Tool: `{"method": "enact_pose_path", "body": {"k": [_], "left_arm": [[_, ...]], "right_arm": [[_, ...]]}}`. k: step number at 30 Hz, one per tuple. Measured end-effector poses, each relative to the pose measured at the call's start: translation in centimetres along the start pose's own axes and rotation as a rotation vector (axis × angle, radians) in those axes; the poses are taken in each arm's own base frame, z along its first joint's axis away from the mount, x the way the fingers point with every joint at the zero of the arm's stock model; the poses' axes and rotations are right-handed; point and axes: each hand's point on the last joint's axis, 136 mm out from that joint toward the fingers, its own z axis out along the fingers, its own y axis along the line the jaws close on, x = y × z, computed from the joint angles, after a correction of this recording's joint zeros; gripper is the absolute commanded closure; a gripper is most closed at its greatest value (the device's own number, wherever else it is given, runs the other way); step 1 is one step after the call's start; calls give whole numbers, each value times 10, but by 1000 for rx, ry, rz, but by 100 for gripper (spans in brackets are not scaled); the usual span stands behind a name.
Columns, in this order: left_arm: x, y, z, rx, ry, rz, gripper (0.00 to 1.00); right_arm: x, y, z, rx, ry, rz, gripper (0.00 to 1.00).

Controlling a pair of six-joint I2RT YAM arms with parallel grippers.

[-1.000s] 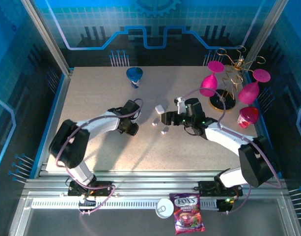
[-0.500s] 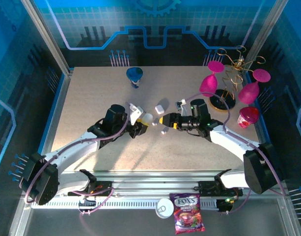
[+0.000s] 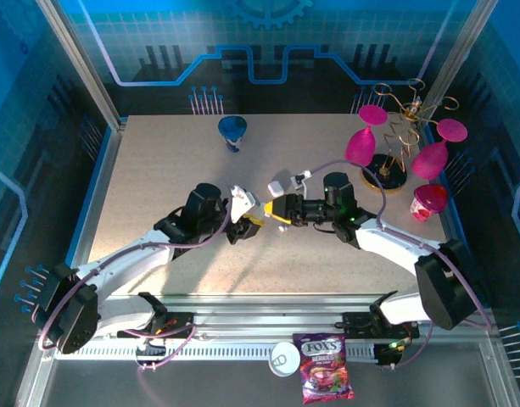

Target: Insert the wireless bluetooth earbuds into the charging case

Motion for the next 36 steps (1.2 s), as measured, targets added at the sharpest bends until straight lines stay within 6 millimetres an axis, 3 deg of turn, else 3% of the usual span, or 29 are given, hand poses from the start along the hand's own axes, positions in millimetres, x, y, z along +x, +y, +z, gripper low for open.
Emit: {"method": "enact_pose_path", "body": {"k": [7, 11, 13, 18, 26, 31, 36], "left_arm": [[7, 4, 0, -37, 32, 23, 70], [10, 2, -1, -41, 27, 28, 63], [9, 2, -2, -45, 14, 35, 50], [-1, 1, -7, -64, -78, 59, 6], [-30, 0, -26, -101, -307, 43, 1], [-68, -3, -41, -80, -479, 4, 7], [-93, -11, -46, -1, -599, -12, 8]], "right_arm": [[0, -1, 3, 19, 8, 3, 86], [1, -1, 3, 22, 17, 8, 90], [2, 0, 3, 21, 19, 7, 90], [0, 7, -2, 10, 8, 8, 89], [-15, 36, -28, -93, -103, 45, 87], [-24, 71, -49, -193, -167, 55, 87], [-23, 106, -71, -267, -202, 42, 87]]}}
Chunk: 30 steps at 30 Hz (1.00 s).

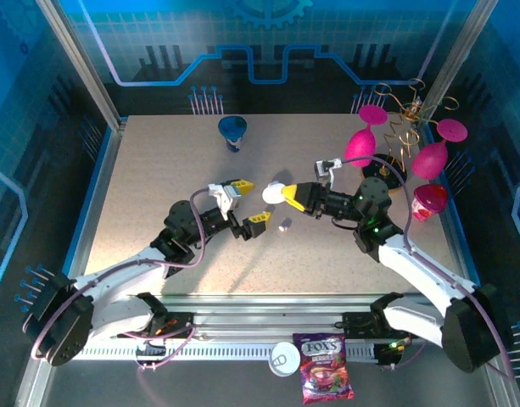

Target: Insert the wireless bluetooth earbuds into the charging case

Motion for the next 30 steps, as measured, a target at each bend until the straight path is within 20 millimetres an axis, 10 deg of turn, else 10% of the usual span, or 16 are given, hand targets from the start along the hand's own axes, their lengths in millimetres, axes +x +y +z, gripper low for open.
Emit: {"method": "enact_pose_path", "body": {"k": [15, 30], "left_arm": [[-40, -17, 27, 151, -252, 24, 28], [-65, -31, 32, 205, -322, 48, 48]], "right_arm": [[-9, 40, -8, -111, -69, 32, 86], [-12, 39, -3, -155, -91, 70, 87]]}}
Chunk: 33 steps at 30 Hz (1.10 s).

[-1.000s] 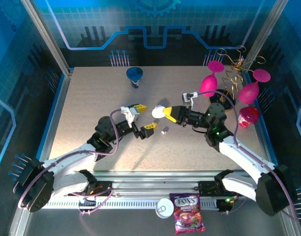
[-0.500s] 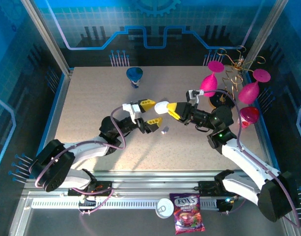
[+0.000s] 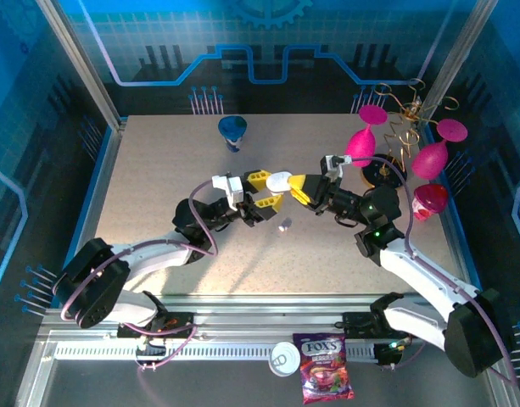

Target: Insert the wireless bluetooth earbuds into the charging case

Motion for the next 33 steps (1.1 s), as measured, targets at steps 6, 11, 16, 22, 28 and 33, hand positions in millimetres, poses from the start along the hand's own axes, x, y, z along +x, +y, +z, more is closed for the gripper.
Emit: {"method": "enact_pose_path", "body": {"k": [6, 11, 16, 22, 28, 33], "left_arm": [[0, 0, 0, 0, 0, 0, 48], [0, 0, 0, 0, 0, 0, 54], [-1, 0, 1, 1, -6, 4, 58], [-4, 1, 2, 3, -17, 10, 74], [0, -1, 3, 15, -6, -12, 81], [15, 1, 2, 4, 59, -65, 80]], "right_arm": [[2, -1, 3, -10, 11, 14, 87], [3, 0, 4, -13, 14, 16, 87], [3, 2, 4, -23, 15, 20, 87], [1, 5, 4, -34, 6, 19, 85], [0, 1, 3, -10, -9, -12, 38], [0, -1, -7, 61, -49, -195, 21]]}}
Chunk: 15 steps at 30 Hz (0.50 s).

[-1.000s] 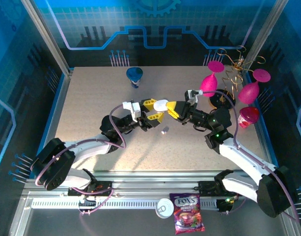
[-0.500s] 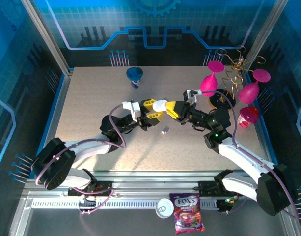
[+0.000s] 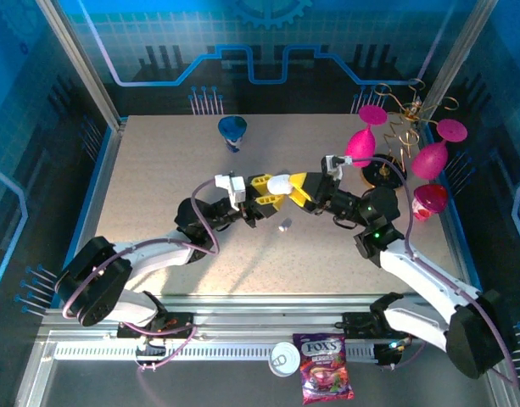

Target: Insert the wireless bluetooth earbuds into the charging case

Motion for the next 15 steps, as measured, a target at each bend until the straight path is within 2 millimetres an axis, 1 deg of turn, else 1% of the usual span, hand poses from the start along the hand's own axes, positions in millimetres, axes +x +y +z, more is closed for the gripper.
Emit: {"method": "enact_pose_path", "body": {"k": [3, 7, 10, 12, 15], "left_arm": [[5, 4, -4, -10, 47, -46, 81], [0, 12, -17, -12, 77, -95, 83], [0, 14, -26, 9, 99, -139, 84], [4, 12, -30, 39, 124, -179, 82], [10, 4, -32, 81, 157, -219, 82]], "right_arm": [[0, 0, -7, 69, -13, -185, 18], [2, 2, -10, 138, 13, -459, 17], [8, -2, -10, 183, 67, -630, 18], [13, -5, -9, 204, 116, -729, 18], [24, -10, -5, 205, 184, -828, 19]]}}
